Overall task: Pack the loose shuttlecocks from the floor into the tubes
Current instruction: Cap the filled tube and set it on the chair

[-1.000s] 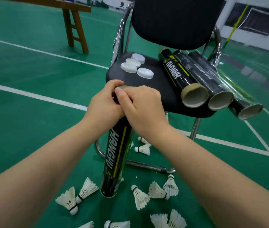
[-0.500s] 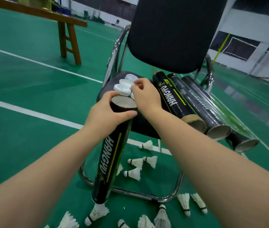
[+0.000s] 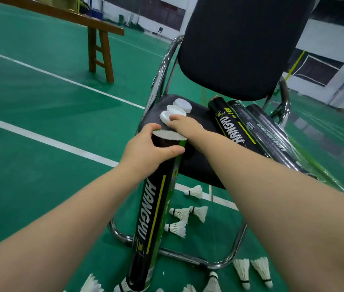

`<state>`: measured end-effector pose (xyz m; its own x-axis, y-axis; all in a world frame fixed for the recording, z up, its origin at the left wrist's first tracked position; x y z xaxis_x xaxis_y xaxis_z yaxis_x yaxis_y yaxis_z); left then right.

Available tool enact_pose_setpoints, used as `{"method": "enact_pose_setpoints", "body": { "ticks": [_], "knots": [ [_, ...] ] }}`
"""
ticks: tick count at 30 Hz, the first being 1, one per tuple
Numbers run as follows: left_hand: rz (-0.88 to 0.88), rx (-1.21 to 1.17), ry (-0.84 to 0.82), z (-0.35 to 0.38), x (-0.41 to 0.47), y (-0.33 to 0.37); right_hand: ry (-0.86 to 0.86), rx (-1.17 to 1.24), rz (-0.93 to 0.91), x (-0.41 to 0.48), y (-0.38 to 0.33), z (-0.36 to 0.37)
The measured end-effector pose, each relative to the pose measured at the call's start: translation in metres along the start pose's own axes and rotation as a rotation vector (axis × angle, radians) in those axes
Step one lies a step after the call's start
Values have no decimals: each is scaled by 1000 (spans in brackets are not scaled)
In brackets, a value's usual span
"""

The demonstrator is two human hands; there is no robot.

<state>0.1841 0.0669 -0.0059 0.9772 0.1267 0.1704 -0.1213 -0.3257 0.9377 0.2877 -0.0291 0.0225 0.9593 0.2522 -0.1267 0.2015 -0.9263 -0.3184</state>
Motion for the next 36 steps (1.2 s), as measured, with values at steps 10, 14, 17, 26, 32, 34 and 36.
{"method": "enact_pose_setpoints", "body": {
  "ticks": [10,14,17,26,32,34,36],
  "knots": [
    [28,99,4,7,-8,5,165,-85,103,-10,17,-11],
    [36,138,14,10,-22,6,286,-315,-37,-31,-1,-17],
    [38,127,64,6,-33,4,485,-311,-165,-61,-16,-29],
    [102,67,58,8,-82,26,723,469,-252,-168,-9,-14],
    [148,-3,-6,12,-121,47,622,603,-165,-205,0,-14],
    [160,-21,-14,12,-131,53,582,578,-119,-213,4,-16],
    [179,-52,-25,13,-140,59,553,551,-79,-221,7,-18]
  ]
}}
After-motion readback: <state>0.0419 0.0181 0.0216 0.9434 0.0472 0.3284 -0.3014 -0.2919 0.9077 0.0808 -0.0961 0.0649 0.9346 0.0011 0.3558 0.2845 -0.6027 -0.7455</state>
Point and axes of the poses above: each hand's wrist, its own x-axis towards the middle knuckle, its own z-axis out of the palm, y = z × x, the point moved 6 cm from there along x, towards the middle knuckle, and after that the axes turned 3 degrees about -y, right-handed, at the moved point
